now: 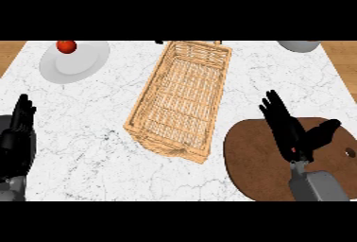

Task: Pick the bell pepper from the cutting board and place it in the basket

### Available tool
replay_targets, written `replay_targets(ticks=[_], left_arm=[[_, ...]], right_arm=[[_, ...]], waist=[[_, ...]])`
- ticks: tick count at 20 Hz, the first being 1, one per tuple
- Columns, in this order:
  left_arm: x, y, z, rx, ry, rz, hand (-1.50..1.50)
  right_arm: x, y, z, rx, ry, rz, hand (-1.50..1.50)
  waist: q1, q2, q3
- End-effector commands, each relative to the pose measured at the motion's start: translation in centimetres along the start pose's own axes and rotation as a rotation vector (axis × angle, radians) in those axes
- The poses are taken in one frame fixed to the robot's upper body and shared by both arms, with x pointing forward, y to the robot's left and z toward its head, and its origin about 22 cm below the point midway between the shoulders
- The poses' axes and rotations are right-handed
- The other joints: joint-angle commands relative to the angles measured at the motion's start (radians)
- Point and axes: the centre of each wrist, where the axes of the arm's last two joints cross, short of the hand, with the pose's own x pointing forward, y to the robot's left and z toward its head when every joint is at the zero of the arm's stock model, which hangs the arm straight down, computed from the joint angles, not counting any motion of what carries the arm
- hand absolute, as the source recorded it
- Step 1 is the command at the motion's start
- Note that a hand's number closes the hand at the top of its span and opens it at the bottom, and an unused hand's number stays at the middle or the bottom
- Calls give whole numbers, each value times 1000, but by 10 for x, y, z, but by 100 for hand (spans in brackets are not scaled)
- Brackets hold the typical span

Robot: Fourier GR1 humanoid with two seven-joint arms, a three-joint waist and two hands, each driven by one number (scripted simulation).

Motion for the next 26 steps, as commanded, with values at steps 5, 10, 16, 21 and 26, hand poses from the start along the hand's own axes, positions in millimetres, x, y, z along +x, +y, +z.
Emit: replay_targets(ticks=[5,10,16,21,26], left_arm=[[16,-20,-10,-75,64,75,0],[40,-28,-30,-163,124,139,0],[42,-42,-21,-166,125,149,0],[35,-46,-15,-152,150,128,0],[48,-29,-28,-134,140,136,0]], right_arm=[[107,-108,16,-289,-304,542,150],[87,-61,4,-280,-668,661,-150],[81,-68,13,-761,-586,821,-150],[121,-83,34,-745,-337,1028,-150],[124,-86,57,-509,76,1244,-150]], waist=[[-59,12,7],[-15,21,11],[-26,15,5],[-45,6,-1],[-52,2,-4]])
